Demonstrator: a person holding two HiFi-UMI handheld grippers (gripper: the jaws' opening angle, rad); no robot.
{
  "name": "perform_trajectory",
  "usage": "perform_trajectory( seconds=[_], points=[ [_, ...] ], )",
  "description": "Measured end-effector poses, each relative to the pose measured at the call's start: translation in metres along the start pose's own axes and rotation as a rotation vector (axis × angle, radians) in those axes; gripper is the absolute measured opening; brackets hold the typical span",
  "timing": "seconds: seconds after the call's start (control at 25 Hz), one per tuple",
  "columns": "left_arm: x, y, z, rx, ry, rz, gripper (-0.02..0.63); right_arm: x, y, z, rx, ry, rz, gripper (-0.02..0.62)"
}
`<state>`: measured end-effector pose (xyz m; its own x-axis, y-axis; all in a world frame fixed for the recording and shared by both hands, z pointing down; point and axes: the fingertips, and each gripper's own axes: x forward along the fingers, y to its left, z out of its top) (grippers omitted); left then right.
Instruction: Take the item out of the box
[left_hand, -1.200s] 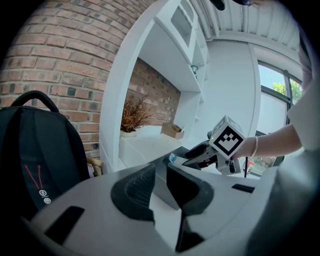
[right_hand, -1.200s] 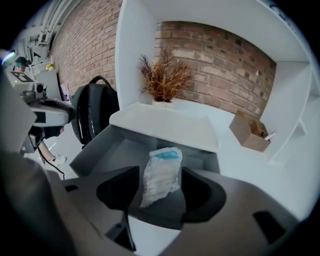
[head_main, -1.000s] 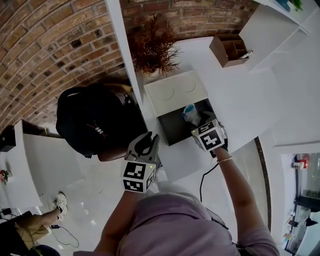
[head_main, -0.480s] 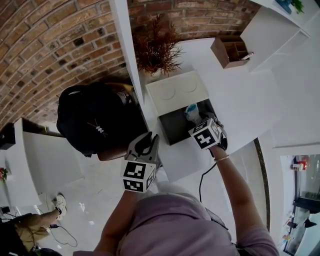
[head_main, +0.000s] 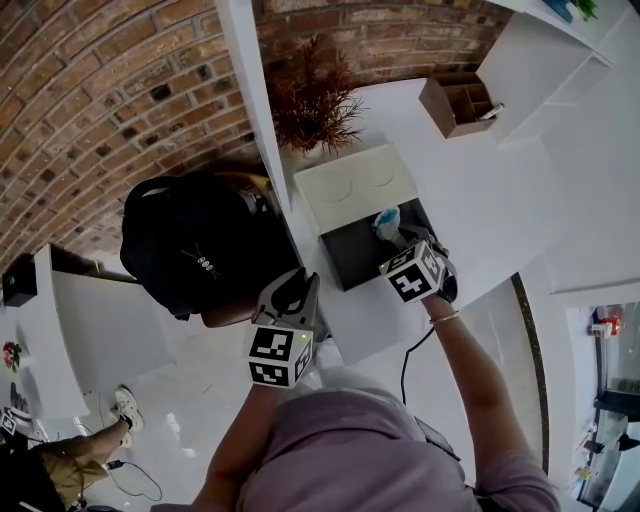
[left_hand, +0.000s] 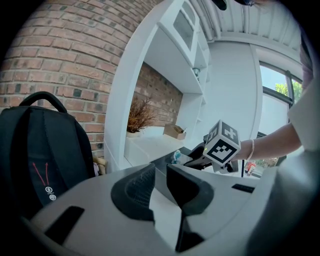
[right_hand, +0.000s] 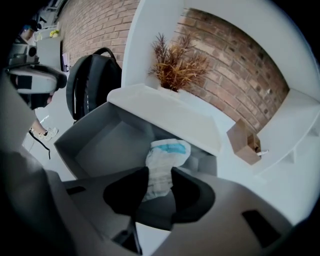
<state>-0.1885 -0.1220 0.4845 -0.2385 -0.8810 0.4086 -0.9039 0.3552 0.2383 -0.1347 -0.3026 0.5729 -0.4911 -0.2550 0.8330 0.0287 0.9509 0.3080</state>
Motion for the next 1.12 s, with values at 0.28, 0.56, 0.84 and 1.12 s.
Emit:
perform_trajectory(
  seconds=[0.28, 0.56, 0.84, 1.12],
  points=[
    [-0.008, 0.000, -0.001, 0.006, -0.005, -0.001, 0.055, -0.015, 0.004, 0.003, -0.015, -0.060, -0.036, 0.143],
    [-0.012, -0.004, -0.001, 0.024, -0.011, -0.020, 0.055, -0.041, 0.002, 0.008, 0.020, -0.156, -0.091, 0.141],
    [-0.010, -0.013, 0.004, 0.056, -0.009, -0.060, 0.055, -0.073, 0.002, 0.014, 0.115, -0.261, -0.145, 0.141],
    [-0.005, -0.029, 0.009, 0.093, -0.005, -0.115, 0.055, -0.106, -0.003, 0.005, 0.268, -0.350, -0.196, 0.141]
  ],
)
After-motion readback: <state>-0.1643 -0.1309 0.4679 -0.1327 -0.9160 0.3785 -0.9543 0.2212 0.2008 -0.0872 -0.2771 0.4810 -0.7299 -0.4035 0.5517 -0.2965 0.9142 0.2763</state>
